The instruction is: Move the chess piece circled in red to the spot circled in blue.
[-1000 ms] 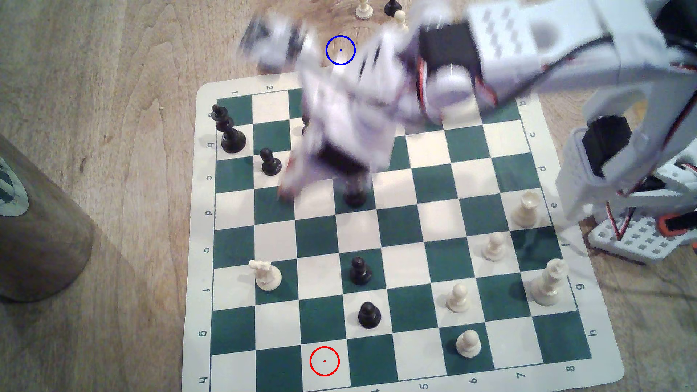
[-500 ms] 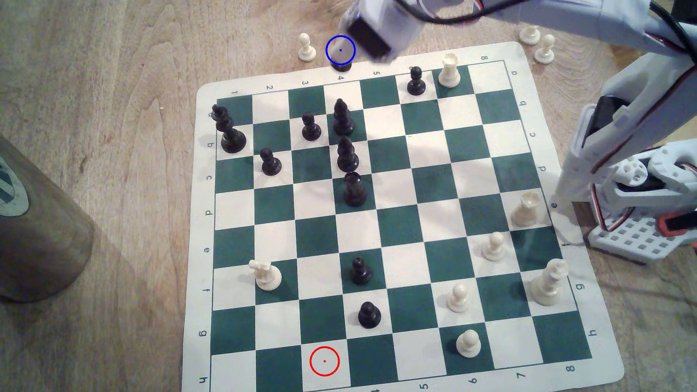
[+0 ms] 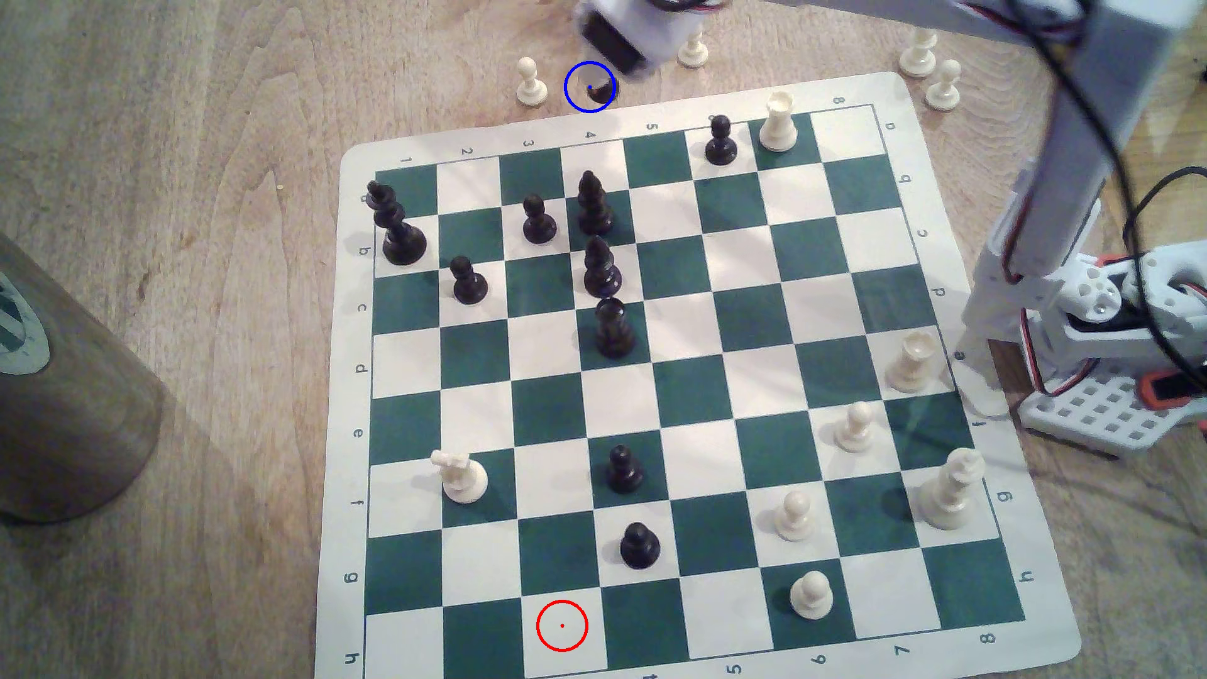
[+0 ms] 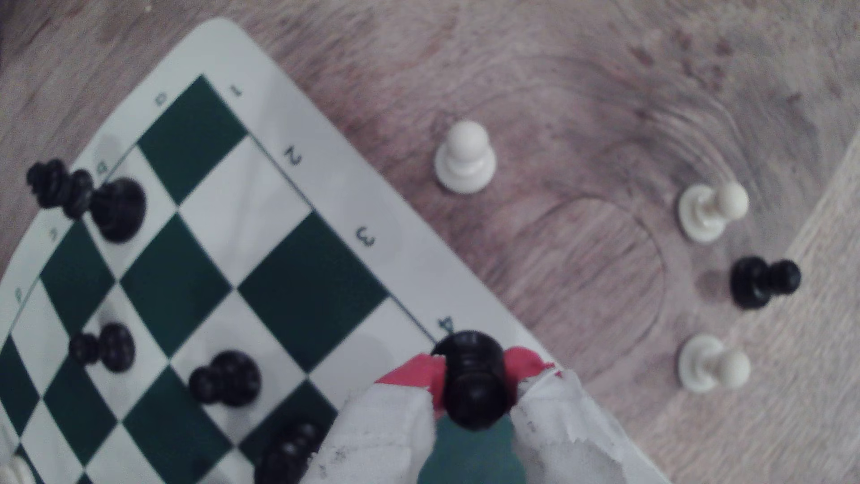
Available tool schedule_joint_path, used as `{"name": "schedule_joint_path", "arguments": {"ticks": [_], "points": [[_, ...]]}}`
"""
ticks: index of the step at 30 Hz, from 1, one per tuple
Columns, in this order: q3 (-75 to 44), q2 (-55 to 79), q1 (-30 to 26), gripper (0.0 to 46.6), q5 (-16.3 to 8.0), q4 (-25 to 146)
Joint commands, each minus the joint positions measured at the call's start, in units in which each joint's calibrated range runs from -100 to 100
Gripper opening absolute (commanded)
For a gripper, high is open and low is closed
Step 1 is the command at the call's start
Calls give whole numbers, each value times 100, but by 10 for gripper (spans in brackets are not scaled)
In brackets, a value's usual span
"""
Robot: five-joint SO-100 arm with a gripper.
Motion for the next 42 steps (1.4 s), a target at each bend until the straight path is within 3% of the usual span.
{"name": "schedule_joint_path", "arguments": {"ticks": [1,13,29,35,42], "points": [[-1260,524,67,2,15,-64],[-2438,1729,177,2,78,-7],[-2520,2069,302,6,137,-39],[-2484,2094,302,161,93,-187],[-2429,2035,326,171,63,-211]]}}
